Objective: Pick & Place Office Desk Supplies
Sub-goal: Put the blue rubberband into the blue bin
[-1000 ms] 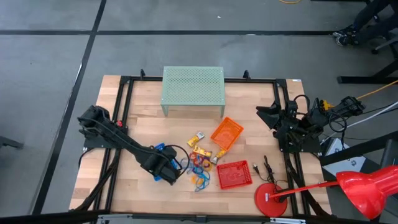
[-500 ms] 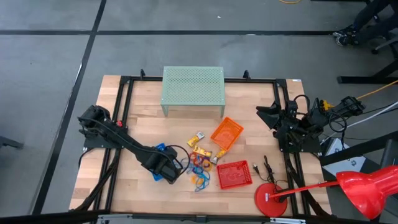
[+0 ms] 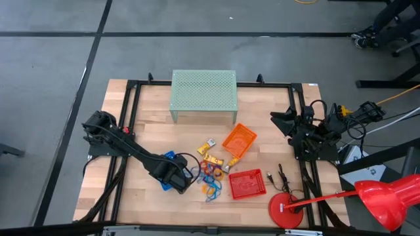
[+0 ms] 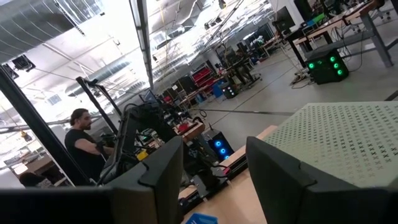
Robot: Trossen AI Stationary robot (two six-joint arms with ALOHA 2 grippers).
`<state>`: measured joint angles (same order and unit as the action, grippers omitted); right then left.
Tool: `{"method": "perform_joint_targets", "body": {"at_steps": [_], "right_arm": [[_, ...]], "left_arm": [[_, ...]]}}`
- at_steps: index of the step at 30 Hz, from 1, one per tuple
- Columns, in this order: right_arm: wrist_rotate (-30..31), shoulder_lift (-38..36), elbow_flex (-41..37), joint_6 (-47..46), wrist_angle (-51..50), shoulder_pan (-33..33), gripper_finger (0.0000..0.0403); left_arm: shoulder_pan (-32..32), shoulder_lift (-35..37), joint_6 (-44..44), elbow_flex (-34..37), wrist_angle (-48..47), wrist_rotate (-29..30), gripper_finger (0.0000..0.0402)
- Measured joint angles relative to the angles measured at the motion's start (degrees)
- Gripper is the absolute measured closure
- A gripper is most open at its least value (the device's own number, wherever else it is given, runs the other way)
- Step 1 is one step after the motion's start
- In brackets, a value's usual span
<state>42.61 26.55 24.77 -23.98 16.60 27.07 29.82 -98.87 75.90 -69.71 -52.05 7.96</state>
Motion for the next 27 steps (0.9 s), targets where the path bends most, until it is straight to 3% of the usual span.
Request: {"method": "perform_joint_targets", "body": {"at_steps": [10,22,27], "right_arm": [[0.00,0.00,0.00,0.66,-0.02,0.01,0.0225],[1.64,0.00,0.02,0.92,-0.97,0.02,0.0225],[1.97,0.00,0.02,1.04,-1.22,0.02,0.0225]], "left_arm": [[0.00,0.23,1.44,-0.01,-4.24,-0.22,0.0398],[0.00,7.05,2.98,0.19,-13.59,3.98,0.0398],[0.02,8.52,4.81,5.40,-4.88,2.64,0.0398]]}}
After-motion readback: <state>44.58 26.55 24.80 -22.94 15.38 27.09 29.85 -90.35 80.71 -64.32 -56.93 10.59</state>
